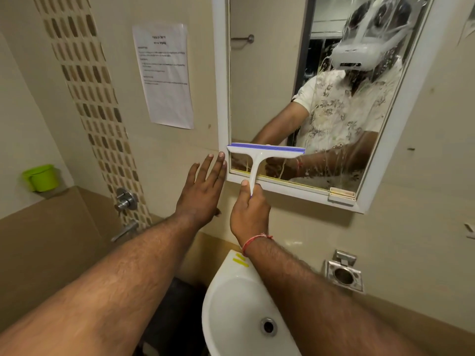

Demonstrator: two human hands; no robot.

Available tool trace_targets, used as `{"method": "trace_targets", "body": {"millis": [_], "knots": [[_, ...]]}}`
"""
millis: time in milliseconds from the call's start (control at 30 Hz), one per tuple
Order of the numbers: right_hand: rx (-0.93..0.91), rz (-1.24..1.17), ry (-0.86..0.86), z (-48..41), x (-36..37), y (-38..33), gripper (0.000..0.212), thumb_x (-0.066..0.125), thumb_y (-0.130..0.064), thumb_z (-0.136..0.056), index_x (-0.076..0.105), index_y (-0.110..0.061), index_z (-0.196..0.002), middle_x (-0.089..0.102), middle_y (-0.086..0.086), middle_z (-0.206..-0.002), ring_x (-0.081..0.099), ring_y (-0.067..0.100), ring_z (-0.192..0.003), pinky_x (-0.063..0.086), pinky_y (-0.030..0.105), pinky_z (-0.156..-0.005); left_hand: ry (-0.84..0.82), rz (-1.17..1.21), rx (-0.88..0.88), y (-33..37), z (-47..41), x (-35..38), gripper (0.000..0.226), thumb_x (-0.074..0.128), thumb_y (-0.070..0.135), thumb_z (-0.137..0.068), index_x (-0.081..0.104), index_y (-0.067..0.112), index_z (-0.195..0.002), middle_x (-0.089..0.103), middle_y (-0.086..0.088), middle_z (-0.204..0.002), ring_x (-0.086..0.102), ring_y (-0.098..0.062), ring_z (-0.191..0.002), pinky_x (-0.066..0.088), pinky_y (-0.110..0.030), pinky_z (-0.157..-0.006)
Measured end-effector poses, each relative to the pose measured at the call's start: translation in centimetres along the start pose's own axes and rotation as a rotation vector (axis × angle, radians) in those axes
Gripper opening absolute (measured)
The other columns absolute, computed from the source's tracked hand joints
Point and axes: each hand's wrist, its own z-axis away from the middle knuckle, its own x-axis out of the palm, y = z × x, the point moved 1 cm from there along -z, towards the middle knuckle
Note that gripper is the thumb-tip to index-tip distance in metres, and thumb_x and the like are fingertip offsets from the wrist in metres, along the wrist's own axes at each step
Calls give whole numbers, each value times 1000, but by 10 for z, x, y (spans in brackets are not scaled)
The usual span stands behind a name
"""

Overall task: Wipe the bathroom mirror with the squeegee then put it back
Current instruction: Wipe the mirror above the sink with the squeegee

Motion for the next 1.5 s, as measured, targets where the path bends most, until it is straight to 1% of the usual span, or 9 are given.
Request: {"method": "trace_targets", "body": {"millis": [100, 233, 333, 833, 1067, 1200, 1333, 1433, 1500], "knots": [[39, 14, 0, 7, 1, 12, 33, 44, -44, -113, 65, -21, -124, 68, -7, -89, 69, 12, -79, 44, 5, -54, -6, 10, 4, 3, 4, 4, 156, 93, 59, -79, -24, 10, -170, -31, -10, -180, -19, -37, -168, 6, -58, -137], [104, 17, -1, 17, 2, 29, 34, 44, -46, -112, 64, -21, -122, 71, -3, -93, 70, 13, -79, 47, 11, -63, -12, 8, 8, 6, 5, 7, 158, 94, 58, -77, -22, 8, -171, -28, -11, -181, -17, -37, -169, 8, -58, -137], [111, 28, -2, 19, 1, 33, 35, 43, -46, -113, 64, -20, -119, 69, -3, -87, 68, 14, -74, 48, 15, -63, -15, 10, 10, 6, 7, 11, 158, 95, 58, -76, -20, 9, -171, -27, -11, -181, -16, -37, -169, 8, -58, -137], [169, 39, -3, 25, 7, 33, 18, 45, -46, -113, 56, -32, -116, 68, -9, -88, 71, 14, -77, 46, 11, -60, -44, -6, 9, 10, 14, 29, 155, 90, 66, -78, -21, 10, -171, -31, -11, -180, -19, -38, -168, 5, -59, -137], [232, 39, -14, 30, 9, 28, 16, 44, -45, -113, 54, -34, -115, 66, -14, -93, 68, 11, -81, 45, 14, -63, -77, -17, 28, 10, 18, 25, 152, 87, 68, -82, -22, 10, -171, -31, -12, -179, -20, -39, -168, 4, -60, -136], [245, 38, -19, 29, 7, 18, 23, 41, -45, -114, 58, -31, -108, 66, -9, -92, 65, 11, -82, 47, 28, -74, -93, -35, 51, 5, 18, 18, 153, 88, 66, -80, -21, 8, -171, -32, -13, -179, -21, -39, -168, -1, -59, -136], [287, 28, -36, 34, 1, 4, 30, 41, -43, -114, 66, -25, -114, 68, -7, -95, 61, 4, -81, 44, 22, -72, -93, -67, 104, -1, 21, 6, 155, 90, 63, -78, -22, 5, -168, -28, -16, -179, -20, -40, -168, -4, -59, -135], [227, 27, -44, 36, -11, -13, 31, 40, -45, -114, 66, -27, -111, 73, -6, -102, 65, 8, -87, 45, 22, -77, 43, -29, 107, -11, 17, -11, 163, 101, 61, -59, -1, 5, -173, -8, -15, -184, 0, -41, -170, 9, -60, -134], [187, 9, -32, 28, -20, -30, 36, 38, -48, -113, 67, -26, -110, 73, -9, -98, 67, 8, -87, 46, 20, -72, 93, -7, 71, -19, 7, -26, 167, 107, 59, -44, 15, 5, -174, 0, -14, -185, 13, -42, -169, 15, -59, -132]]}}
